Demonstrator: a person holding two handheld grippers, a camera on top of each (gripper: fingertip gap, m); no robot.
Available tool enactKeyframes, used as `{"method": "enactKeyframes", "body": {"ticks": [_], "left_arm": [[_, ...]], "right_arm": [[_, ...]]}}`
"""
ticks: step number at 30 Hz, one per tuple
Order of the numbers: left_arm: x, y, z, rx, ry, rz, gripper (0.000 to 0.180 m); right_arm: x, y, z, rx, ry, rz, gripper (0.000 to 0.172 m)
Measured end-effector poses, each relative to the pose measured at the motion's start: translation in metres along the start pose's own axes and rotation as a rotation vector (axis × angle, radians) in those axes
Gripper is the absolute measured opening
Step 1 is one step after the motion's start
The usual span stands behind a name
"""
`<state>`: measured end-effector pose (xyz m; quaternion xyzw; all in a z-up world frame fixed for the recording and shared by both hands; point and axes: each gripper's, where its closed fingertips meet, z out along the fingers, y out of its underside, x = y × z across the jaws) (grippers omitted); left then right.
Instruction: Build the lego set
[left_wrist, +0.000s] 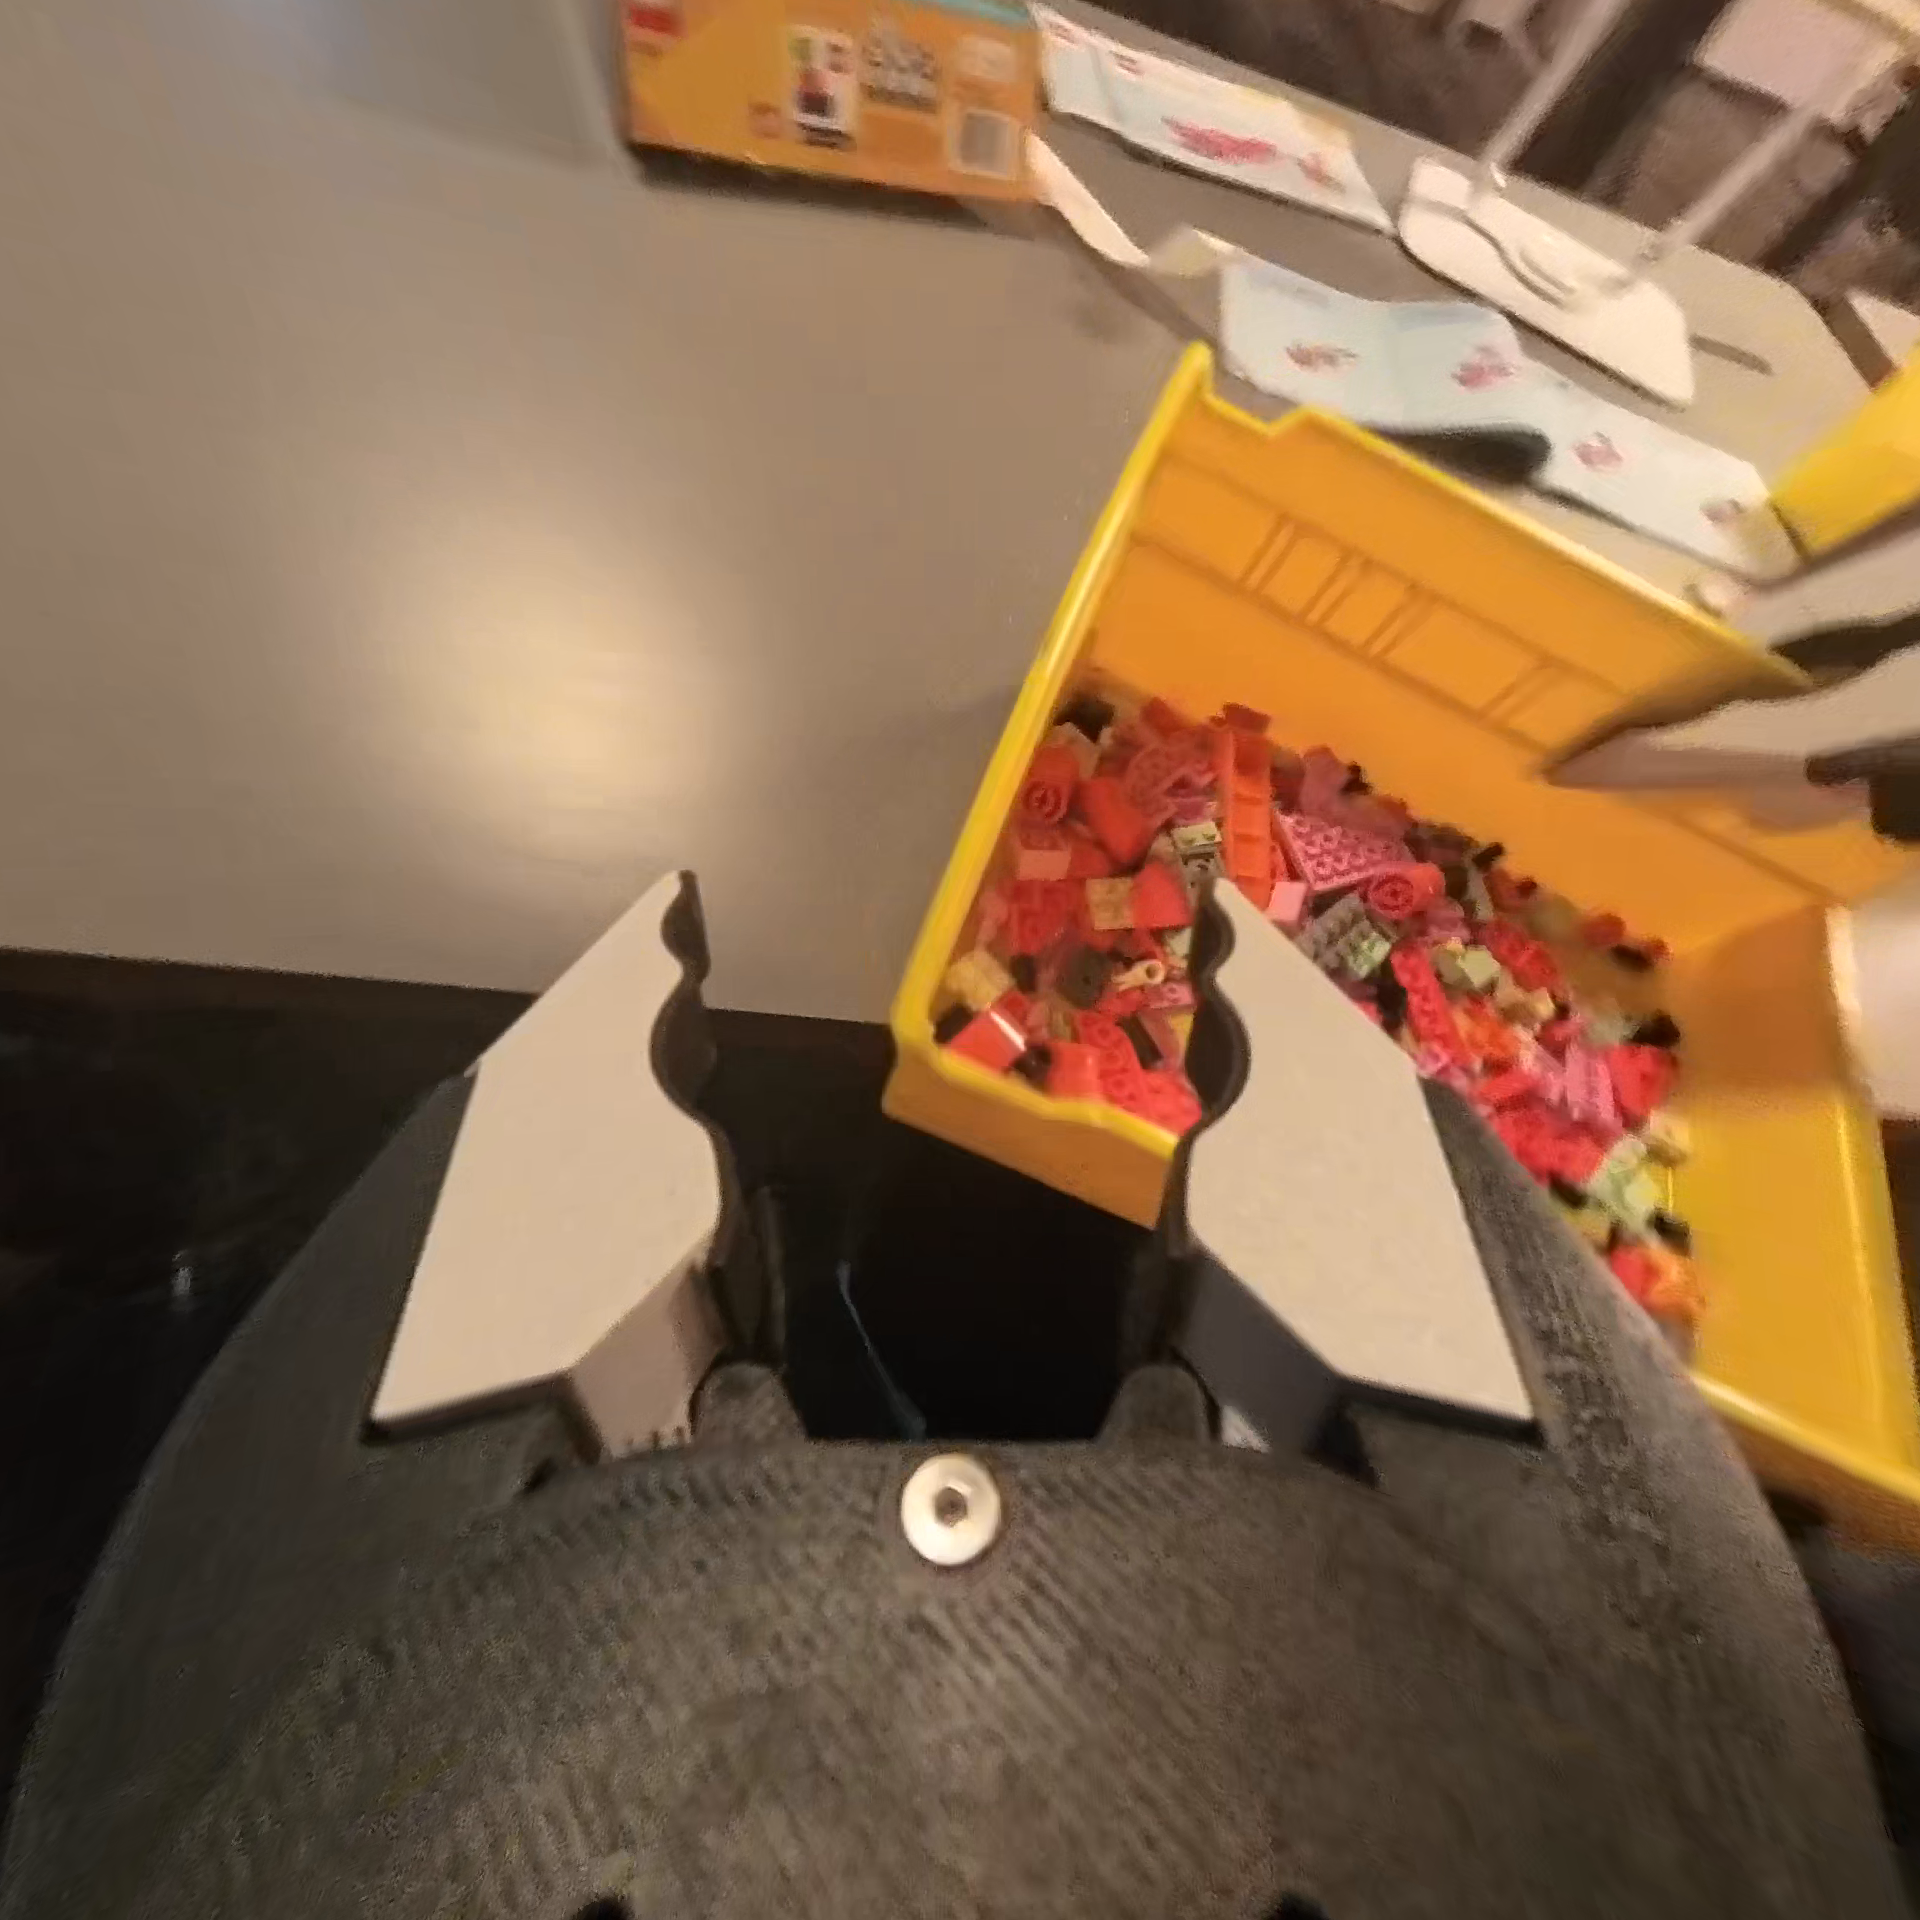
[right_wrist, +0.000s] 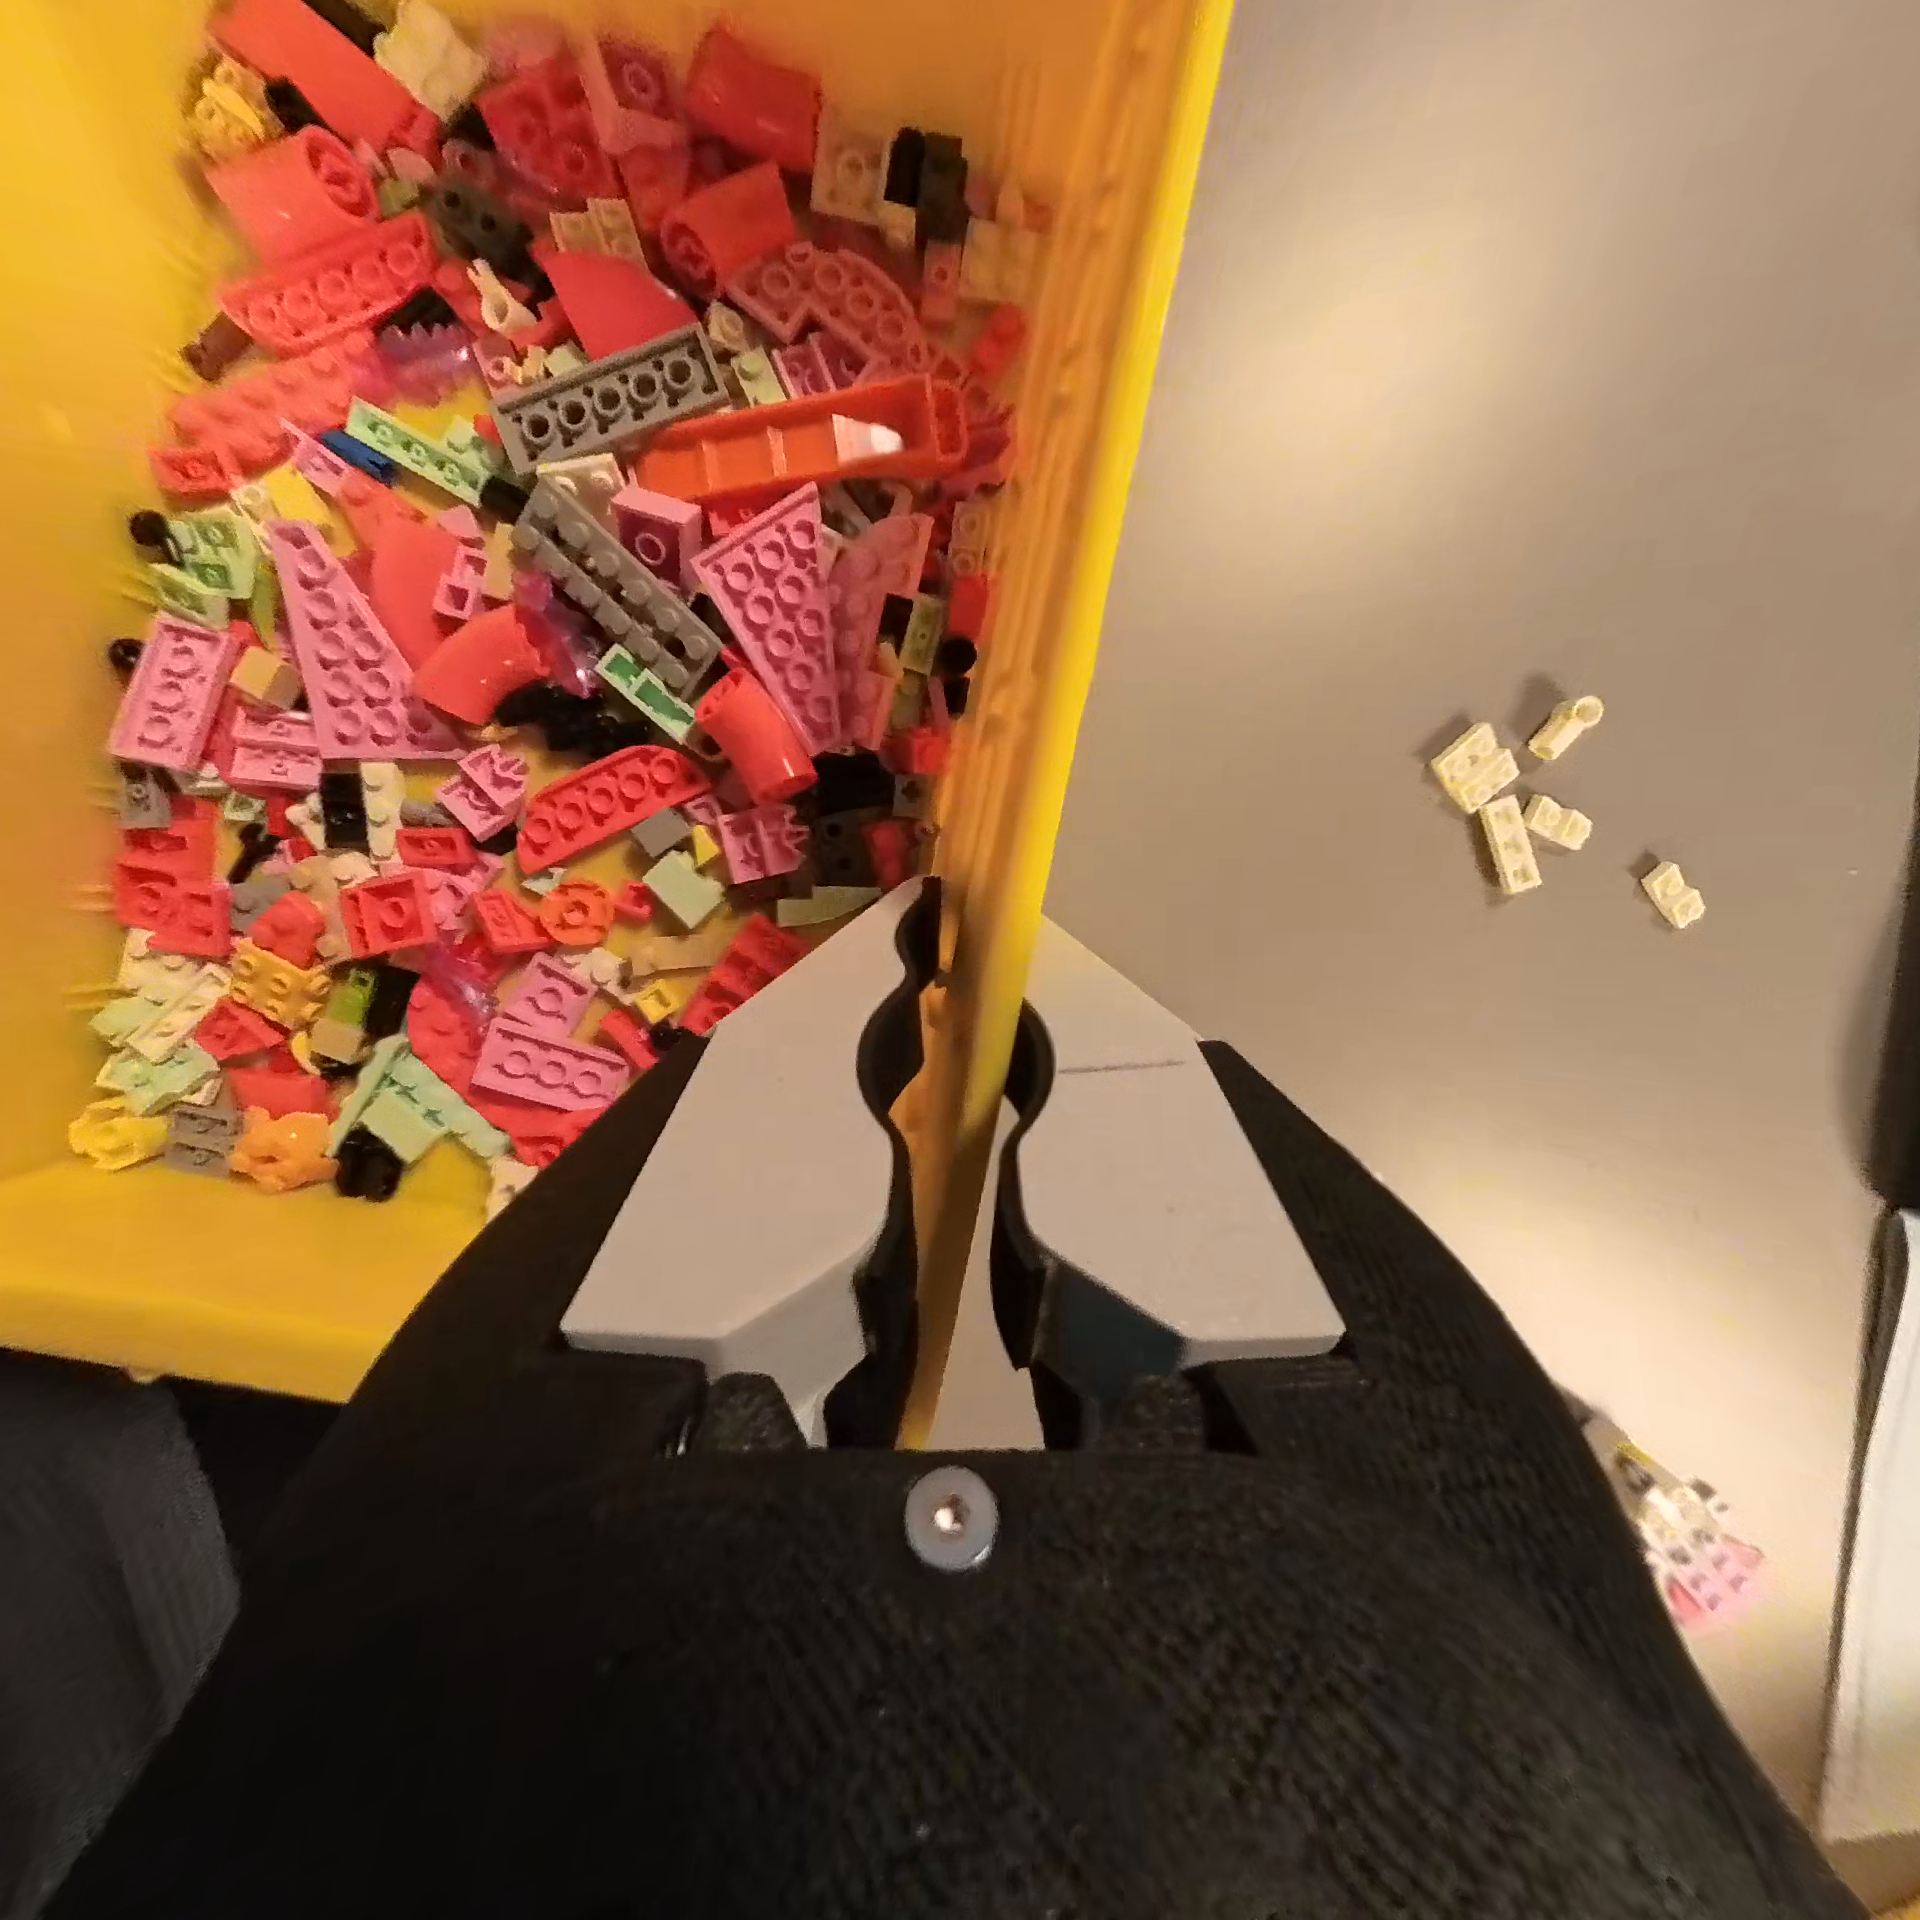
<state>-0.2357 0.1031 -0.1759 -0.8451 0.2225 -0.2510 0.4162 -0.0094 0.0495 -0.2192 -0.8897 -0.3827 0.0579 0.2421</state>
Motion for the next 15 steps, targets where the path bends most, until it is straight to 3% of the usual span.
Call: {"method": "enactKeyframes", "body": {"ticks": [1,4,7,12,15], "left_arm": [[0.011,0.004,0.002,-0.038,0.068,0.029,0.096],[0.039,0.021,0.006,-0.176,0.236,0.067,0.076],[0.067,0.041,0.007,-0.308,0.345,0.093,0.071],[0.087,0.031,0.009,-0.199,0.339,0.107,0.058],[0.094,0.024,0.008,-0.123,0.331,0.093,0.060]], "right_arm": [[0.000,0.005,-0.004,-0.005,0.014,-0.028,0.003],[0.001,0.015,-0.016,0.009,0.045,-0.072,0.003],[0.001,0.027,-0.026,0.008,0.081,-0.120,0.003],[0.000,0.044,-0.037,0.024,0.100,-0.135,0.003],[-0.006,0.049,-0.042,0.027,0.096,-0.164,0.003]]}}
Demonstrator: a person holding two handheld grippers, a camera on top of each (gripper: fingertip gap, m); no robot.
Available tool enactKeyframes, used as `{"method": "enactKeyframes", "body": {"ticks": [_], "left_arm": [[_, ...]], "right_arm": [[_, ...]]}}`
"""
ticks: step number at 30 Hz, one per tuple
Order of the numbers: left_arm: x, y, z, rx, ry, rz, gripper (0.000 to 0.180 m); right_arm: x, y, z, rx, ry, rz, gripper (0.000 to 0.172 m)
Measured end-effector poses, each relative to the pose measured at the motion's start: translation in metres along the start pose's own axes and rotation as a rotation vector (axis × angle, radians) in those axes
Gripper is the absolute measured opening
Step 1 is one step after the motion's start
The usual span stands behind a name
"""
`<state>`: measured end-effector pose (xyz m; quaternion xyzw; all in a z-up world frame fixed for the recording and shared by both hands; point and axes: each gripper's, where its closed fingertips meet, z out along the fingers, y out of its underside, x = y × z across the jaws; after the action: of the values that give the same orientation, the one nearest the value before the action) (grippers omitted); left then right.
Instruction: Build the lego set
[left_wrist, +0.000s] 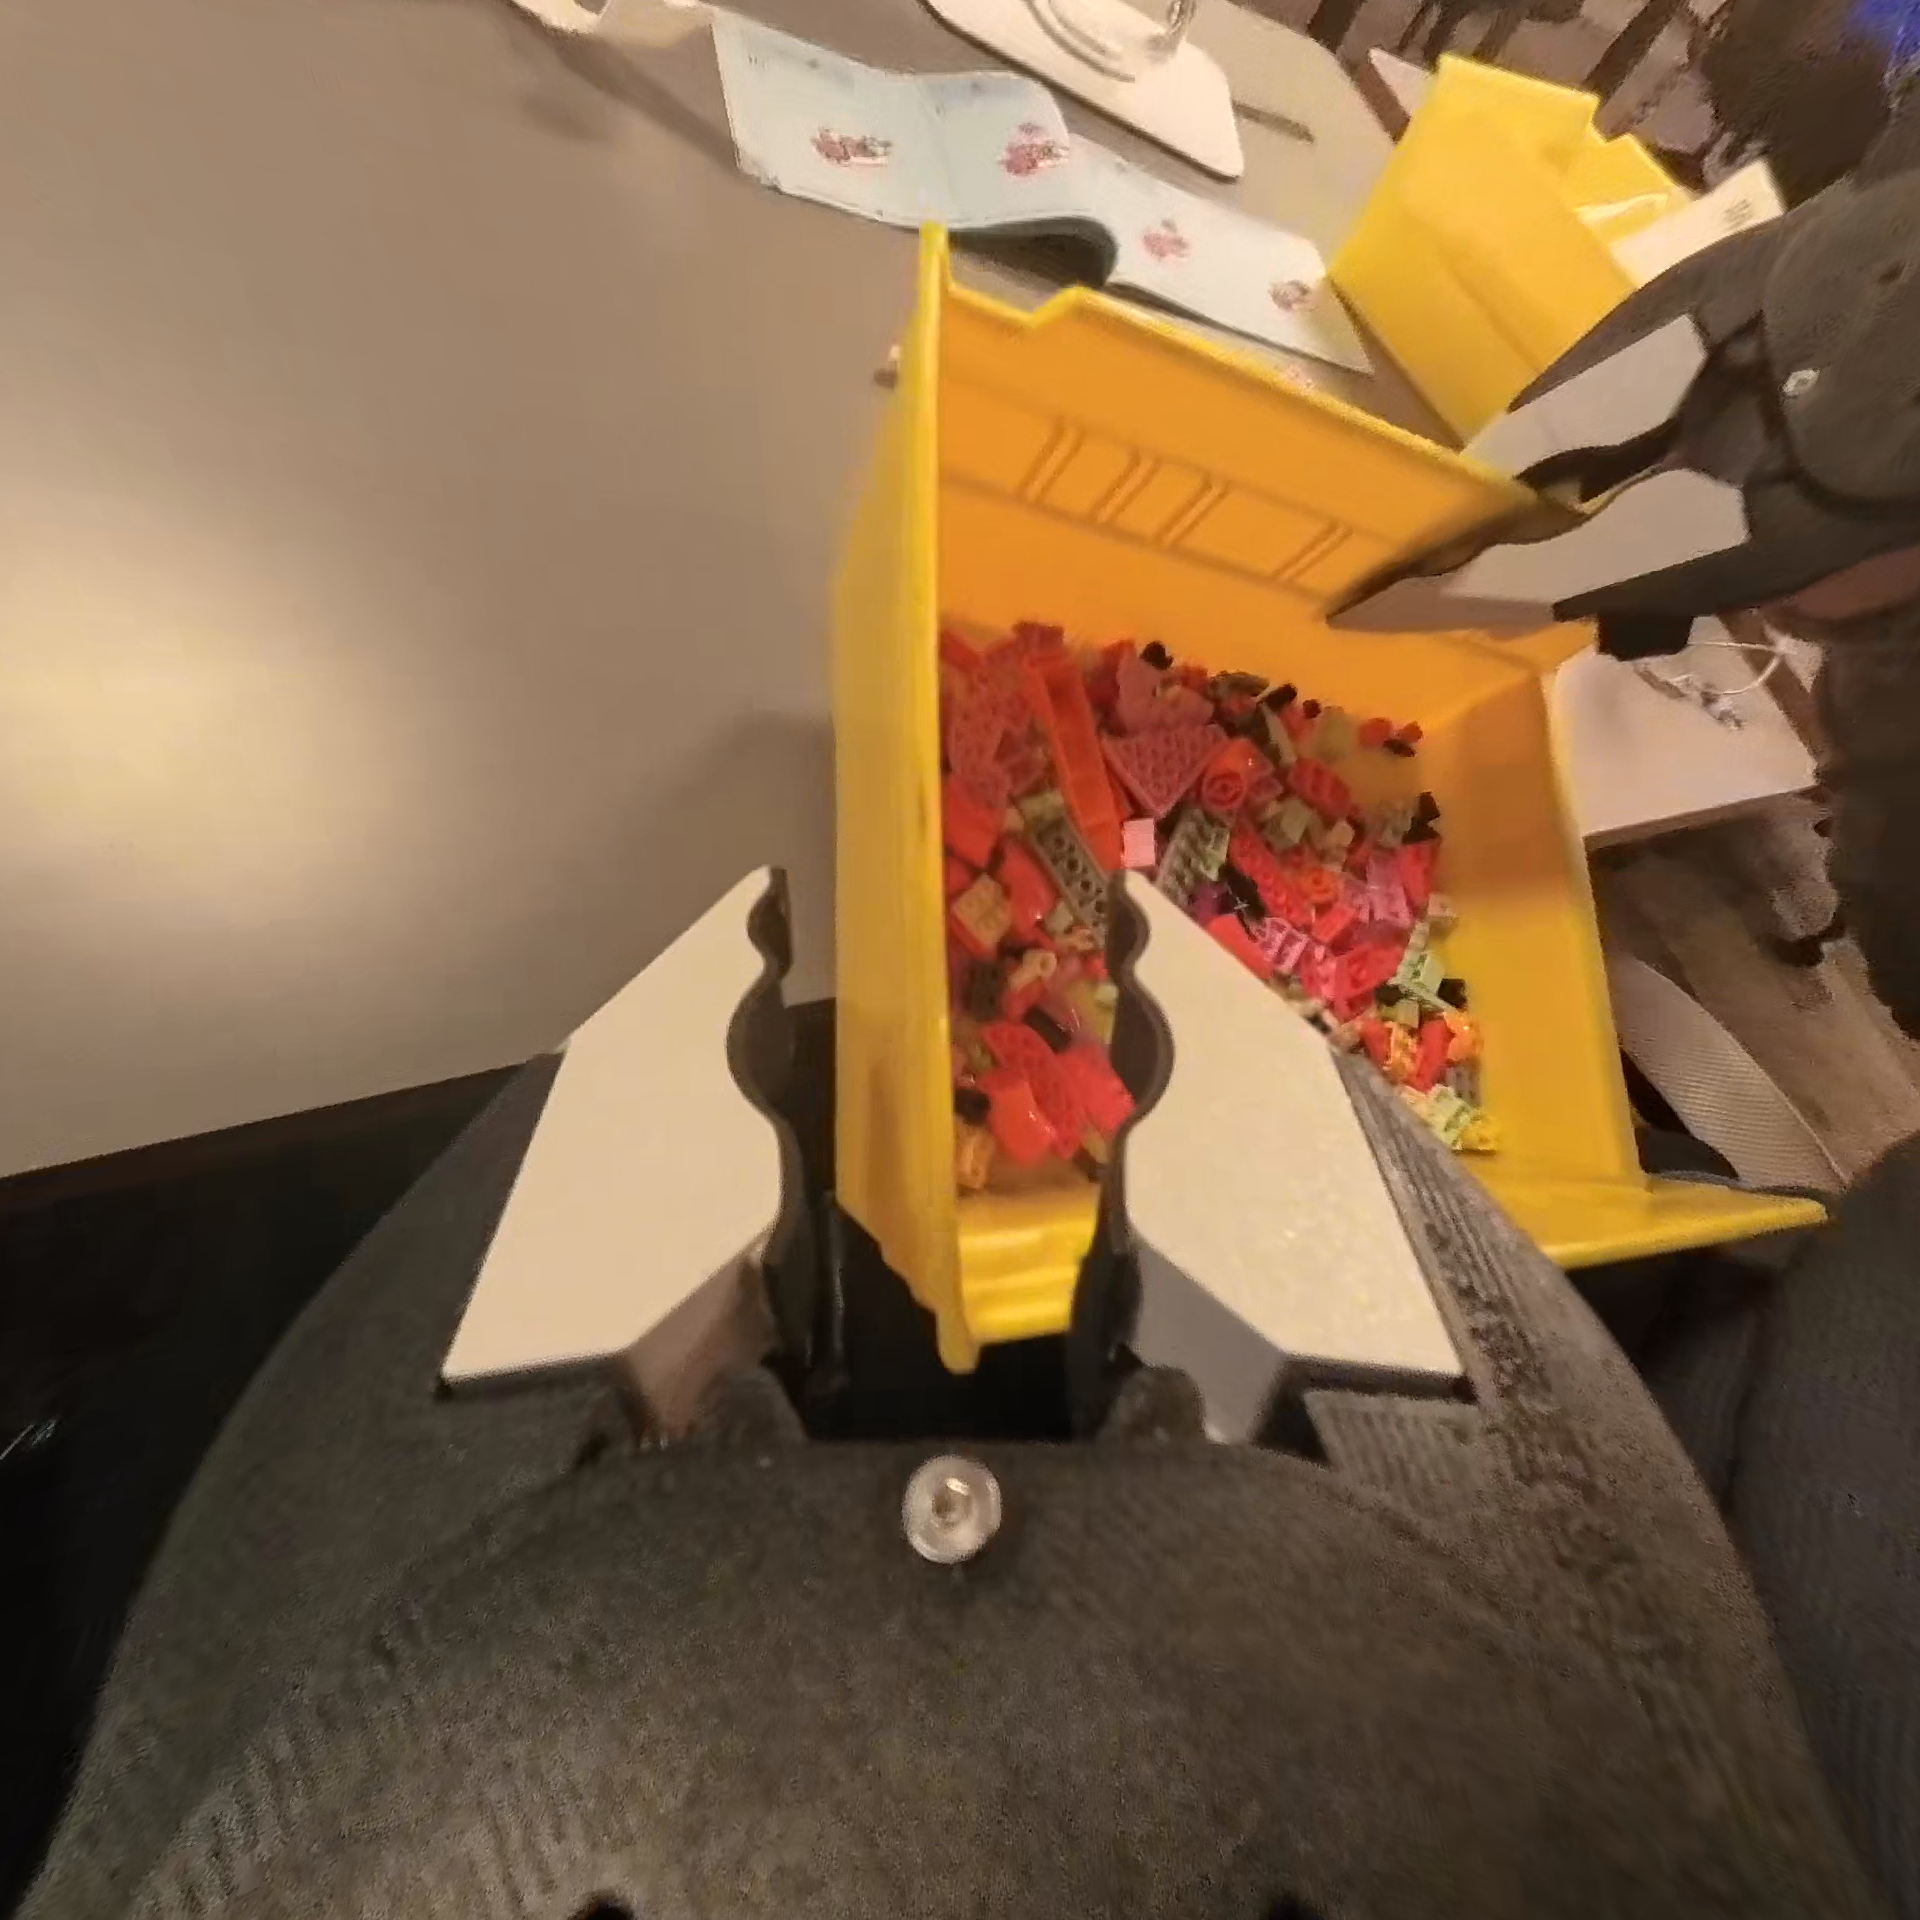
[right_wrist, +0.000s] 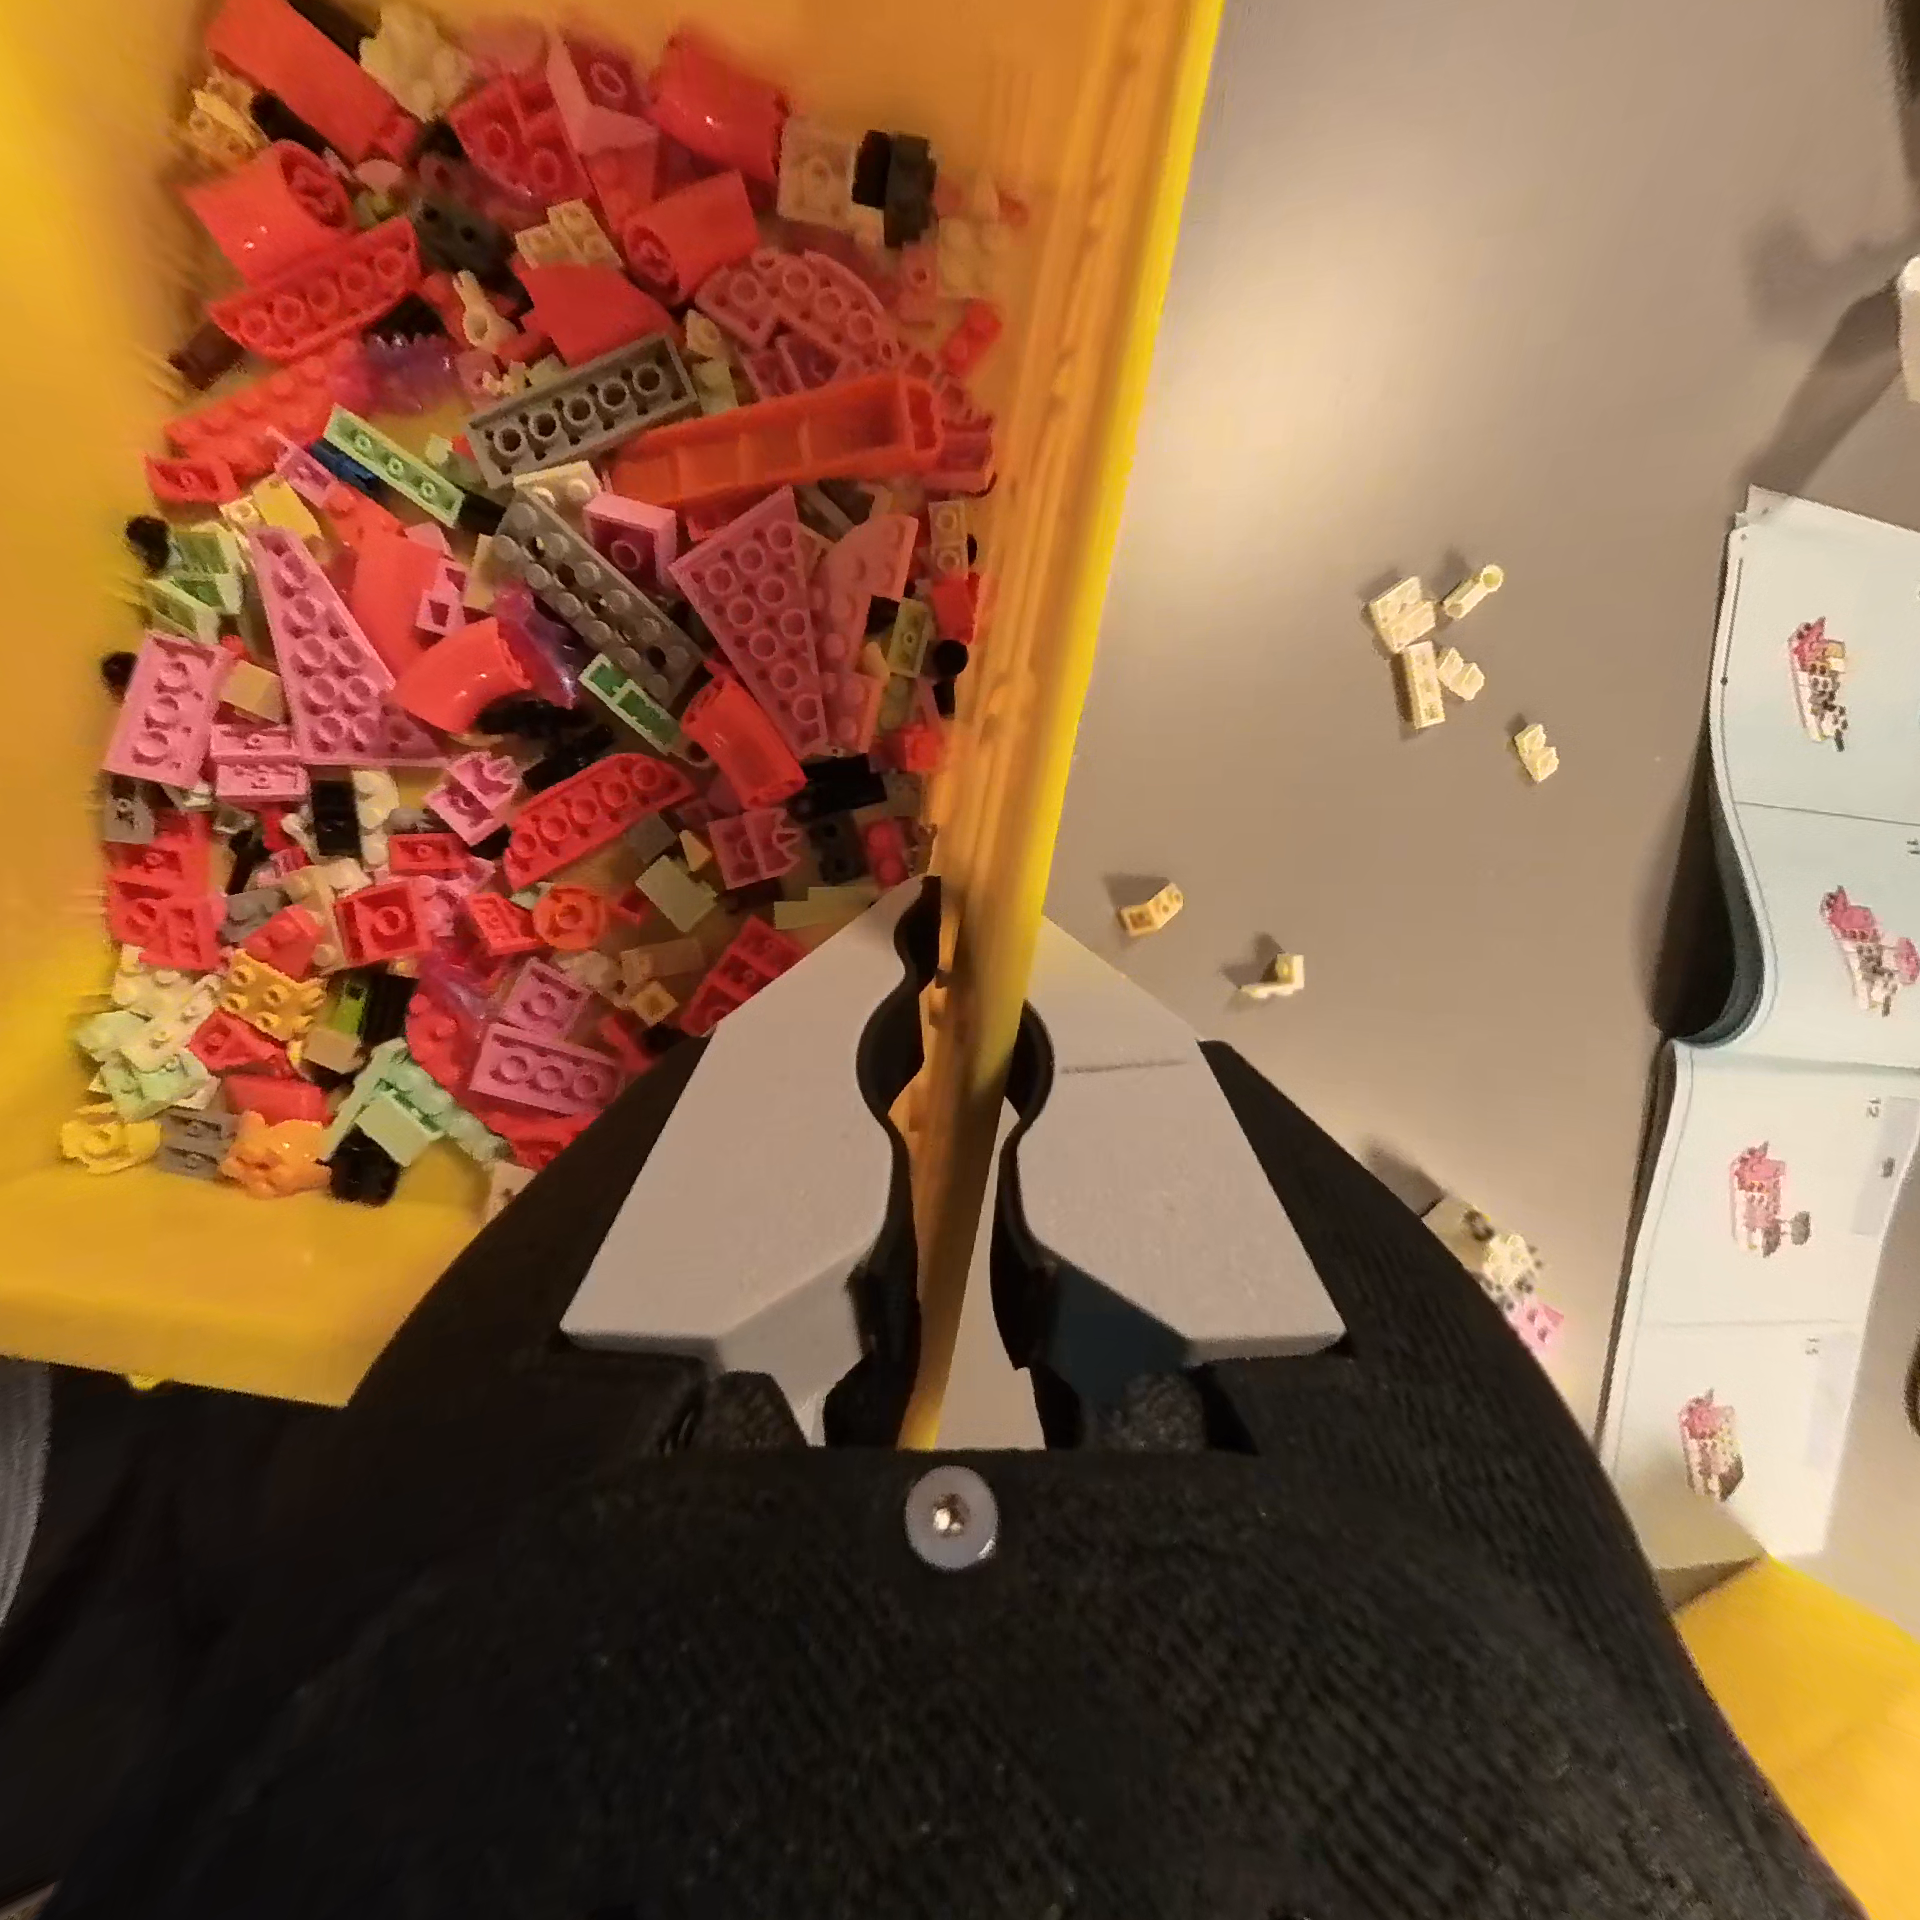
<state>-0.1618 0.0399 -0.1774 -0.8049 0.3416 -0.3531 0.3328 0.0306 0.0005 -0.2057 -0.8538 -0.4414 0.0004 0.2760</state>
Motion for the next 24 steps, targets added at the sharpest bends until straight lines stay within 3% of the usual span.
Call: {"method": "enactKeyframes", "body": {"ticks": [3,7,13,16,18,24], "left_arm": [[-0.004,0.023,0.012,-0.142,-0.107,0.075,0.058],[0.000,0.041,0.021,-0.249,-0.230,0.259,0.002],[0.005,0.040,0.022,-0.183,-0.204,0.155,0.001],[0.005,0.038,0.023,-0.176,-0.213,0.147,0.001],[0.003,0.040,0.025,-0.189,-0.213,0.134,0.001],[0.003,0.040,0.024,-0.200,-0.220,0.118,0.001]], "right_arm": [[-0.008,0.002,-0.003,0.004,-0.002,-0.029,0.003],[-0.018,0.006,-0.005,0.005,-0.011,-0.053,0.003],[-0.016,0.004,-0.014,0.043,0.121,-0.134,0.009],[-0.013,-0.034,-0.048,0.341,0.310,-0.157,0.010],[-0.027,-0.056,-0.074,0.539,0.313,-0.128,0.000],[-0.060,-0.061,-0.076,0.603,0.266,-0.121,0.006]]}}
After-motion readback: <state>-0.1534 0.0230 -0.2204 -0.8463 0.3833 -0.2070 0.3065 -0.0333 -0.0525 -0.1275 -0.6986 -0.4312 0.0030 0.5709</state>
